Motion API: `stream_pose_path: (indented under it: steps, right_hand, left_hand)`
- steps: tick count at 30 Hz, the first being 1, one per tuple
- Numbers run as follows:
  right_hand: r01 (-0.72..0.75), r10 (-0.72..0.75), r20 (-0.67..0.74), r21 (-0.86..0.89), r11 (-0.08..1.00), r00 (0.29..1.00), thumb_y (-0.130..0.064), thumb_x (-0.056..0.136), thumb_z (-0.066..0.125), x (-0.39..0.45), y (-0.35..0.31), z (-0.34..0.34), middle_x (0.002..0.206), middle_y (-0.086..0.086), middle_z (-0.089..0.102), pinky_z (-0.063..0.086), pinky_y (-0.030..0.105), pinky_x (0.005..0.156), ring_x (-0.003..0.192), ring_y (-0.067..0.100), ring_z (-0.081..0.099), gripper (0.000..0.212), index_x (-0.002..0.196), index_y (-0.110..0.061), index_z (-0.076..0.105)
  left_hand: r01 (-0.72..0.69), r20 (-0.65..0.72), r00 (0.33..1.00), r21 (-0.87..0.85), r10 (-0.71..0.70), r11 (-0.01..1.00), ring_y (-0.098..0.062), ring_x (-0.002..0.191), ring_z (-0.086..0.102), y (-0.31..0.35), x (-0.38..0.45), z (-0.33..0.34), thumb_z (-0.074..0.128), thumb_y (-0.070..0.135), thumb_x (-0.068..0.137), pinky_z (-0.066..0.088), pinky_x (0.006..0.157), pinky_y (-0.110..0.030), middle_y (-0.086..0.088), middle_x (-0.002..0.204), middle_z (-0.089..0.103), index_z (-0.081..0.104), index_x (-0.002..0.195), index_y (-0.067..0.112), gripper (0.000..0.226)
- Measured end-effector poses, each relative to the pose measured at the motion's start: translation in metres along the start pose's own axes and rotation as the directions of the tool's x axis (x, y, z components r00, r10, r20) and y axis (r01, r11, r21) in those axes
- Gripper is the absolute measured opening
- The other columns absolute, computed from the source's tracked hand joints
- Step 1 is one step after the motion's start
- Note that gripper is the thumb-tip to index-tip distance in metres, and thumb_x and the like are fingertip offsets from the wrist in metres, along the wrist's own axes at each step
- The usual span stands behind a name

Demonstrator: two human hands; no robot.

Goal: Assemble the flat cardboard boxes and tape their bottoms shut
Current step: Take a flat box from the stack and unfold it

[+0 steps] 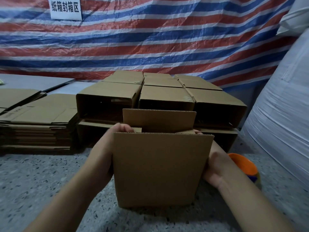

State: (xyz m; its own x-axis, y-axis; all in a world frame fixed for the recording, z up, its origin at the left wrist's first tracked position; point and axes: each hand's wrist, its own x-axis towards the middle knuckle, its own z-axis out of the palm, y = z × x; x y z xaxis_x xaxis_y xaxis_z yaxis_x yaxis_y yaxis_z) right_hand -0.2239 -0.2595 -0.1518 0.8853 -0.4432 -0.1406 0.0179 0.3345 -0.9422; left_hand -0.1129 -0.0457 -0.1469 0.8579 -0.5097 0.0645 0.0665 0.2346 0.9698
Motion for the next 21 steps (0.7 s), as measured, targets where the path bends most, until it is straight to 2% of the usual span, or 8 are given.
stream_pose_path:
  steps: [3, 5, 8, 10, 14, 18, 19, 21]
  right_hand:
    - [0.03, -0.031, 0.043, 0.02, 0.999, 0.999, -0.026, 0.105, 0.042, 0.001, 0.004, -0.001, 0.053, -0.002, 0.065, 0.048, 0.023, 0.04, 0.043, 0.009, 0.062, 0.03, 0.081, -0.019, 0.058]
    - [0.036, -0.038, 0.055, 0.021, 0.999, 0.998, -0.026, 0.104, 0.042, 0.004, 0.008, -0.005, 0.058, -0.001, 0.068, 0.05, 0.023, 0.042, 0.047, 0.01, 0.065, 0.027, 0.085, -0.02, 0.06]
    - [0.073, -0.075, 0.085, 0.03, 0.997, 0.994, -0.027, 0.103, 0.045, 0.004, 0.005, -0.004, 0.071, 0.003, 0.074, 0.054, 0.026, 0.047, 0.057, 0.014, 0.07, 0.02, 0.105, -0.024, 0.065]
    - [0.111, -0.113, 0.104, 0.032, 0.993, 0.988, -0.026, 0.1, 0.048, 0.003, 0.004, -0.003, 0.076, 0.005, 0.076, 0.055, 0.027, 0.049, 0.061, 0.015, 0.072, 0.022, 0.115, -0.026, 0.065]
    - [0.148, -0.148, 0.1, 0.005, 0.989, 0.984, -0.047, 0.084, 0.056, 0.001, 0.006, 0.0, 0.095, 0.008, 0.077, 0.058, 0.034, 0.06, 0.081, 0.021, 0.075, 0.038, 0.11, -0.024, 0.072]
    - [0.093, -0.099, 0.07, 0.075, 0.993, 0.993, -0.078, 0.083, 0.038, 0.0, 0.008, -0.004, 0.113, 0.008, 0.076, 0.056, 0.043, 0.077, 0.101, 0.026, 0.074, 0.064, 0.115, -0.034, 0.071]
    - [0.107, -0.115, 0.108, 0.072, 0.992, 0.988, -0.08, 0.082, 0.04, 0.0, 0.007, -0.005, 0.113, 0.008, 0.076, 0.058, 0.04, 0.075, 0.102, 0.025, 0.074, 0.064, 0.113, -0.035, 0.073]
    - [0.14, -0.141, 0.189, 0.017, 0.99, 0.972, -0.066, 0.083, 0.056, -0.002, 0.005, -0.005, 0.106, 0.007, 0.077, 0.06, 0.032, 0.067, 0.094, 0.023, 0.076, 0.041, 0.103, -0.037, 0.078]
  left_hand:
    - [-0.052, 0.146, 0.988, -0.003, 0.052, 0.999, -0.022, 0.081, 0.071, -0.004, -0.002, -0.011, 0.053, 0.087, 0.063, 0.058, 0.063, -0.034, -0.008, 0.097, 0.072, 0.073, 0.092, 0.027, 0.07]
    - [-0.094, 0.257, 0.963, 0.052, 0.078, 0.994, -0.028, 0.098, 0.07, -0.004, -0.002, -0.02, 0.061, 0.094, 0.041, 0.059, 0.075, -0.039, -0.008, 0.11, 0.07, 0.069, 0.106, 0.03, 0.092]
    - [-0.113, 0.323, 0.944, 0.155, 0.058, 0.981, -0.035, 0.112, 0.063, -0.001, 0.001, -0.029, 0.066, 0.094, 0.037, 0.055, 0.09, -0.052, -0.01, 0.121, 0.065, 0.065, 0.114, 0.032, 0.099]
    - [-0.118, 0.316, 0.947, 0.198, 0.051, 0.973, -0.031, 0.109, 0.064, 0.002, 0.001, -0.03, 0.066, 0.093, 0.041, 0.055, 0.089, -0.05, -0.007, 0.119, 0.066, 0.067, 0.111, 0.036, 0.09]
    - [-0.159, 0.179, 0.977, 0.268, 0.113, 0.95, -0.011, 0.082, 0.069, 0.003, 0.0, -0.021, 0.062, 0.071, 0.073, 0.053, 0.064, -0.026, 0.01, 0.096, 0.07, 0.071, 0.098, 0.044, 0.038]
    - [-0.133, 0.081, 0.99, 0.253, 0.116, 0.958, -0.009, 0.073, 0.063, 0.001, 0.0, -0.016, 0.057, 0.047, 0.075, 0.045, 0.06, -0.024, 0.01, 0.088, 0.07, 0.074, 0.094, 0.039, 0.027]
    - [-0.134, 0.079, 0.99, 0.247, 0.118, 0.96, -0.01, 0.073, 0.062, 0.0, 0.0, -0.015, 0.057, 0.047, 0.074, 0.044, 0.06, -0.025, 0.011, 0.086, 0.07, 0.073, 0.094, 0.038, 0.027]
    - [-0.138, 0.073, 0.99, 0.224, 0.125, 0.965, -0.013, 0.073, 0.059, -0.001, -0.001, -0.013, 0.056, 0.046, 0.074, 0.043, 0.061, -0.026, 0.011, 0.083, 0.069, 0.073, 0.091, 0.036, 0.025]
